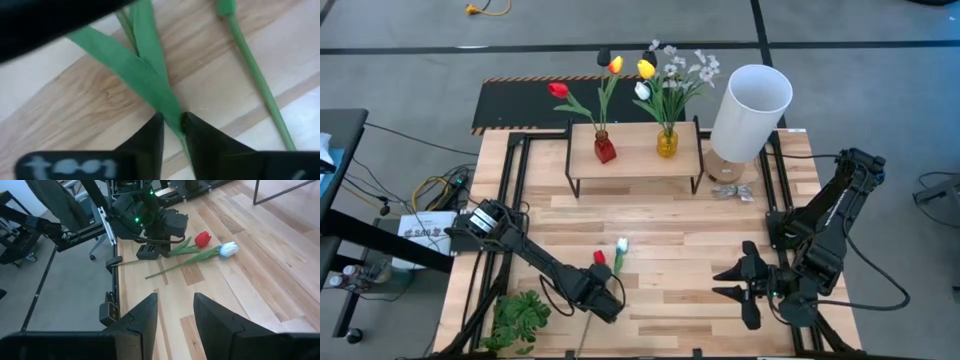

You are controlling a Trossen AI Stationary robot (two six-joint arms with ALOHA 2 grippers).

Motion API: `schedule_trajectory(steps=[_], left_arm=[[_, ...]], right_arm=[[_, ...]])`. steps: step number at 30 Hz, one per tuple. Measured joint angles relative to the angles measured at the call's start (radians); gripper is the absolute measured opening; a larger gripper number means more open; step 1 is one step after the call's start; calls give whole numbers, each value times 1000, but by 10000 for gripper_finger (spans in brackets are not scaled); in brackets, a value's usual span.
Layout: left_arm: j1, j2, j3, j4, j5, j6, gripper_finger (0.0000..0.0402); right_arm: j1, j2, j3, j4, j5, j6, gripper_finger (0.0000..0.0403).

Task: Pick and place flowers into a vace then onto a shelf
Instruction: Put the red tulip into the red flower vase

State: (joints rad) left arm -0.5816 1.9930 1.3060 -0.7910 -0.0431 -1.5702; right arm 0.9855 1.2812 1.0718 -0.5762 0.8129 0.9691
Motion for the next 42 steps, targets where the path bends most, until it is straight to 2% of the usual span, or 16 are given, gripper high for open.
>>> schedule_trajectory(steps=[5,14,21,25,29,33,37,42], left_arm=[[0,6,26,-25,8,68,12],[-1,9,89,-55,35,137,3],[-2,8,284,-311,-10,238,2],[-1,8,418,-491,-96,282,1],[9,6,534,-567,-176,313,1],[27,5,623,-534,-225,384,1],[50,5,684,-453,-251,471,0],[79,3,714,-293,-252,593,0]], right_arm=[[0,0,0,0,0,0,118],[0,0,0,0,0,0,118],[0,0,0,0,0,0,118],[0,0,0,0,-1,0,118],[0,0,0,0,-1,0,118],[0,0,0,0,-5,1,118],[0,0,0,0,-52,28,118],[12,0,0,0,-100,62,118]])
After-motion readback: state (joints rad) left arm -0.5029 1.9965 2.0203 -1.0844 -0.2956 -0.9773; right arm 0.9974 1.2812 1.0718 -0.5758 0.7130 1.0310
